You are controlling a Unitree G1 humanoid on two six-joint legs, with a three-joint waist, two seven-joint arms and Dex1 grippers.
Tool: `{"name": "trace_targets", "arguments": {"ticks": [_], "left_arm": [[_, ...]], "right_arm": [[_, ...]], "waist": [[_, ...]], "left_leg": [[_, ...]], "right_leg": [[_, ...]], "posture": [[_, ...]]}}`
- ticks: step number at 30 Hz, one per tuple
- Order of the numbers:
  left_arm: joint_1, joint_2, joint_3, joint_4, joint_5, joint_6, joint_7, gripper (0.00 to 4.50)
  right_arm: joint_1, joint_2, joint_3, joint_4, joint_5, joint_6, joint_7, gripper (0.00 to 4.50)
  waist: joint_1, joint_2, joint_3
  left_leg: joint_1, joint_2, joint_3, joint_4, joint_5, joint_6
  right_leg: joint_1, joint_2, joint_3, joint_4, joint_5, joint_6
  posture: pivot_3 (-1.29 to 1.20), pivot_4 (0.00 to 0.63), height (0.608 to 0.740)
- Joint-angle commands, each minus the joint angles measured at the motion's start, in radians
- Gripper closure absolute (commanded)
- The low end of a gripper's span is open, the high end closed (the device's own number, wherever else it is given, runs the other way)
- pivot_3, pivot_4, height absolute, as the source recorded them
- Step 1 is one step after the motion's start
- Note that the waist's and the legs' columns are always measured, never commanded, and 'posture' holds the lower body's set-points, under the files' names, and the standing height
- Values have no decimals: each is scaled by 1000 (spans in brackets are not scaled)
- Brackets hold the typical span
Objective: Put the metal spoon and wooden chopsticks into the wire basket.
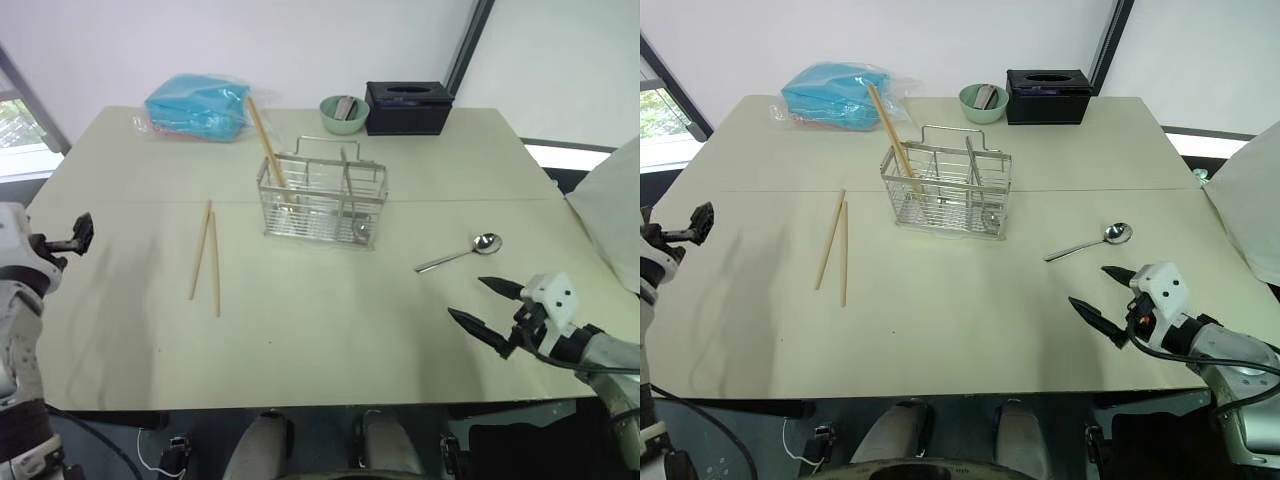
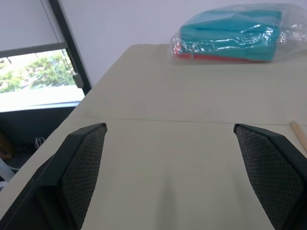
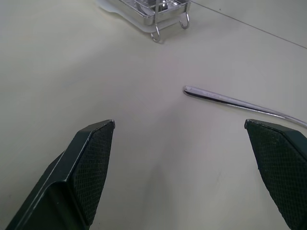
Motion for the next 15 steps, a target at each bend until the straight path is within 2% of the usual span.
{"name": "trace_targets", "arguments": {"ticks": [1,15], "left_arm": [[-27,26,-1,-12,-6,-13,-15,24],[-55,28,0,-15,-4,9,-8,24]], "right_arm": [[12,11,-25,-54,3,-12,-19,0],[-29,3,-13,-35,-12,-10,-40,0]], "waist": [[0,0,0],[0,0,0]], "left_leg": [[0,0,0,0,0,0],[0,0,0,0,0,0]], "right_leg": [[0,0,0,0,0,0],[0,1,0,0,0,0]], "posture": [[0,150,654],[0,150,654]]}}
